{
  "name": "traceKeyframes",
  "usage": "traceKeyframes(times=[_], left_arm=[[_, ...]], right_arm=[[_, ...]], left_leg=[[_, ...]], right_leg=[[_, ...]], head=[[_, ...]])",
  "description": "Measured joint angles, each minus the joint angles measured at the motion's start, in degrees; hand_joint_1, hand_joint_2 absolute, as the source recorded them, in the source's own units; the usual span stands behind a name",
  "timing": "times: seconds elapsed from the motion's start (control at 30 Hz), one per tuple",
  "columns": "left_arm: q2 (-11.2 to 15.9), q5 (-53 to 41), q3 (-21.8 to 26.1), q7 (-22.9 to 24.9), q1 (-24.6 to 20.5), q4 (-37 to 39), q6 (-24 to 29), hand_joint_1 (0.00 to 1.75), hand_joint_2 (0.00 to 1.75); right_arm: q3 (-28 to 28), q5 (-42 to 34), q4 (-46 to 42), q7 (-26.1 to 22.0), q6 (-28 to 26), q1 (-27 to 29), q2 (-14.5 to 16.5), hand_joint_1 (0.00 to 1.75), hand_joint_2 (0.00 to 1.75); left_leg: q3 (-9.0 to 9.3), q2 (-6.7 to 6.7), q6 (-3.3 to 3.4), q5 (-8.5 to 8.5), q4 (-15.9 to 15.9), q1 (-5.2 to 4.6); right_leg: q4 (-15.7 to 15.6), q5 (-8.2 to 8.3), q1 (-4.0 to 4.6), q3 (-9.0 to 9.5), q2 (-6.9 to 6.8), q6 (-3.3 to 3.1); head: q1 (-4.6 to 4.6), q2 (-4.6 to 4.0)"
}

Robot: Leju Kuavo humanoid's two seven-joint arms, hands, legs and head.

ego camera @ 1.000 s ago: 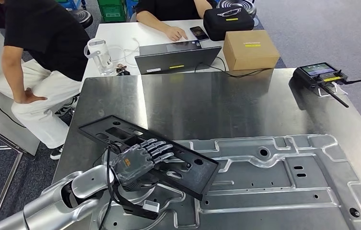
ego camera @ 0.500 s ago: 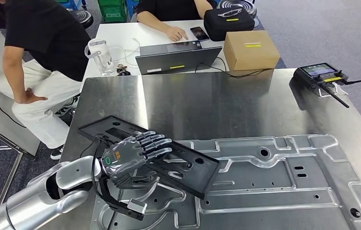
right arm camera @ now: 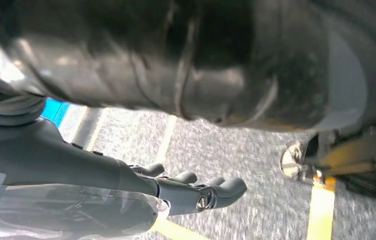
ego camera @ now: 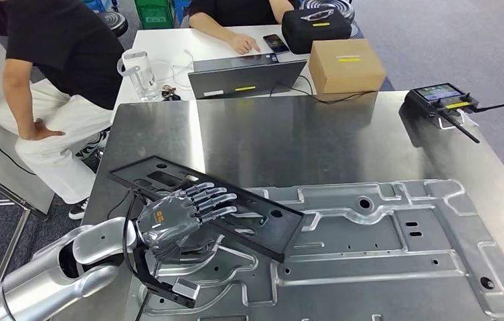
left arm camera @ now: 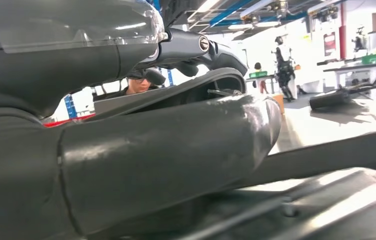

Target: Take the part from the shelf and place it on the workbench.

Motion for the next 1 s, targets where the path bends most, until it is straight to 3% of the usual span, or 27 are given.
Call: traceKeyframes(times=[0.1,0.13,0.2,0.27,0.3,0.33,0.37,0.43,0.5,0.53,0.63,0.7,0.77,0.8,0.83,0.87,0.9,0.93,1.0], left_arm=[[0.08,-0.04,0.00,0.00,0.10,0.01,0.21,0.00,0.00],[0.11,-0.08,0.00,-0.01,0.18,0.01,0.25,0.00,0.00],[0.22,-0.12,0.00,-0.02,0.27,0.02,0.29,0.00,0.00],[0.28,-0.21,0.00,-0.02,0.32,0.02,0.36,0.00,0.00],[0.28,-0.28,0.00,-0.02,0.39,0.02,0.38,0.00,0.00],[0.28,-0.37,0.00,-0.02,0.46,0.02,0.40,0.00,0.00],[0.28,-0.45,0.00,-0.02,0.52,0.02,0.42,0.00,0.00],[0.28,-0.57,0.00,0.00,0.48,0.02,0.45,0.00,0.00],[0.28,-0.69,0.01,0.17,0.34,0.02,0.54,0.00,0.00],[0.28,-0.83,0.01,0.34,0.31,0.02,0.59,0.00,0.00],[0.29,-1.43,0.06,1.27,0.42,0.02,0.80,0.00,0.00],[0.28,-1.75,0.11,1.79,0.55,0.02,0.96,0.00,0.00],[0.30,-1.86,0.15,2.02,0.83,0.03,1.04,0.00,0.00],[0.32,-1.87,0.15,2.09,1.02,0.04,1.08,0.00,0.00],[0.37,-1.88,0.16,2.16,1.20,0.04,1.15,0.00,0.00],[0.43,-1.90,0.19,2.25,1.35,0.04,1.32,0.00,0.00],[0.49,-1.92,0.25,2.34,1.54,0.04,1.59,0.00,0.00],[0.53,-1.98,0.39,2.43,1.78,0.04,1.97,0.00,0.00],[0.57,-2.13,0.87,2.57,2.46,0.04,2.73,0.00,0.00]], right_arm=[[-0.01,0.00,0.00,0.25,0.07,-0.07,-0.02,0.00,0.00],[-0.02,-0.01,-0.01,0.33,0.08,-0.08,-0.04,0.00,0.00],[-0.02,-0.02,-0.02,0.46,0.09,-0.01,-0.11,0.00,0.00],[-0.02,-0.02,-0.01,0.53,0.16,0.07,-0.15,0.00,0.00],[-0.02,-0.02,-0.01,0.54,0.20,0.11,-0.15,0.00,0.00],[-0.02,-0.02,0.00,0.54,0.24,0.13,-0.15,0.00,0.00],[-0.02,-0.02,0.00,0.54,0.25,0.15,-0.15,0.00,0.00],[-0.02,-0.02,0.00,0.54,0.25,0.13,-0.15,0.00,0.00],[-0.02,-0.02,0.00,0.54,0.27,0.11,-0.12,0.00,0.00],[-0.03,-0.03,0.00,0.54,0.28,0.10,-0.11,0.00,0.00],[-0.08,-0.07,0.00,0.55,0.28,0.18,-0.11,0.00,0.00],[-0.17,-0.08,0.00,0.57,0.27,0.21,-0.15,0.00,0.00],[-0.31,-0.09,0.00,0.58,0.27,0.20,-0.16,0.00,0.00],[-0.37,-0.09,0.00,0.62,0.27,0.20,-0.16,0.00,0.00],[-0.40,-0.09,0.00,0.66,0.26,0.21,-0.16,0.00,0.00],[-0.42,-0.09,0.00,0.71,0.23,0.22,-0.16,0.00,0.00],[-0.43,-0.09,0.00,0.79,0.17,0.21,-0.17,0.00,0.00],[-0.44,-0.09,-0.01,0.87,0.10,0.18,-0.19,0.00,0.00],[-0.46,-0.08,-0.03,1.03,-0.04,0.10,-0.28,0.00,0.00]], left_leg=[[-0.35,-0.14,-1.40,0.73,0.09,0.03],[-0.71,-0.16,-1.74,0.05,0.51,0.14],[-2.16,-0.15,-2.09,-4.35,4.44,0.33],[-3.94,-0.11,-2.21,-10.26,12.04,0.32],[-4.32,-0.12,-2.21,-11.88,15.33,0.31],[-3.86,-0.12,-2.13,-12.27,17.07,0.28],[-2.28,-0.12,-1.95,-11.56,16.59,0.23],[3.62,-0.14,-1.32,-9.36,9.85,-0.01],[8.87,-0.19,-0.73,-8.94,2.31,-0.44],[9.99,-0.22,-0.52,-9.21,0.36,-0.65],[9.66,-0.04,0.35,-8.32,-1.00,-0.64],[8.76,0.28,1.33,-7.05,-1.49,-0.40],[7.35,0.45,1.89,-5.97,-1.36,-0.60],[6.53,0.49,1.92,-5.45,-1.23,-0.70],[5.69,0.51,1.89,-4.94,-1.07,-0.79],[4.85,0.51,1.81,-4.48,-0.84,-0.86],[4.03,0.51,1.71,-4.07,-0.54,-0.91],[3.32,0.51,1.58,-3.70,-0.19,-0.95],[2.29,0.53,1.13,-3.04,0.36,-1.13]], right_leg=[[-0.23,0.66,0.25,-0.88,0.14,-1.71],[-0.22,1.14,0.24,-1.30,0.02,-2.31],[-0.41,2.28,0.23,-2.39,-0.30,-3.30],[-0.36,3.34,0.56,-3.79,-0.48,-3.73],[-0.30,3.84,0.73,-4.51,-0.54,-3.80],[-0.21,4.31,0.88,-5.20,-0.59,-3.82],[-0.11,4.71,0.98,-5.81,-0.61,-3.79],[0.15,5.38,1.07,-6.70,-0.62,-3.55],[0.37,6.00,1.17,-7.23,-0.60,-3.02],[0.35,6.37,1.16,-7.38,-0.61,-2.66],[0.34,6.80,1.08,-7.72,-0.59,-1.53],[3.20,3.36,1.06,-8.81,-0.57,-1.15],[9.83,-2.12,0.95,-10.70,-0.57,-0.92],[13.11,-3.75,0.94,-11.36,-0.57,-0.79],[15.23,-4.10,0.93,-11.41,-0.58,-0.70],[15.45,-3.16,0.94,-10.58,-0.58,-0.70],[13.67,-1.51,0.97,-8.72,-0.58,-0.81],[10.23,-0.05,1.02,-6.00,-0.57,-1.06],[2.43,0.48,1.34,-0.73,-0.55,-1.70]], head=[[0.01,0.00],[-0.02,0.00],[-0.05,0.00],[-0.08,0.00],[-0.09,0.00],[-0.08,0.00],[-0.09,0.00],[-0.08,0.00],[-0.07,0.00],[-0.07,0.00],[-0.05,0.00],[-0.01,0.00],[0.00,0.00],[-0.01,0.00],[-0.01,0.00],[-0.01,0.00],[-0.01,0.00],[-0.01,0.00],[-0.03,0.00]])
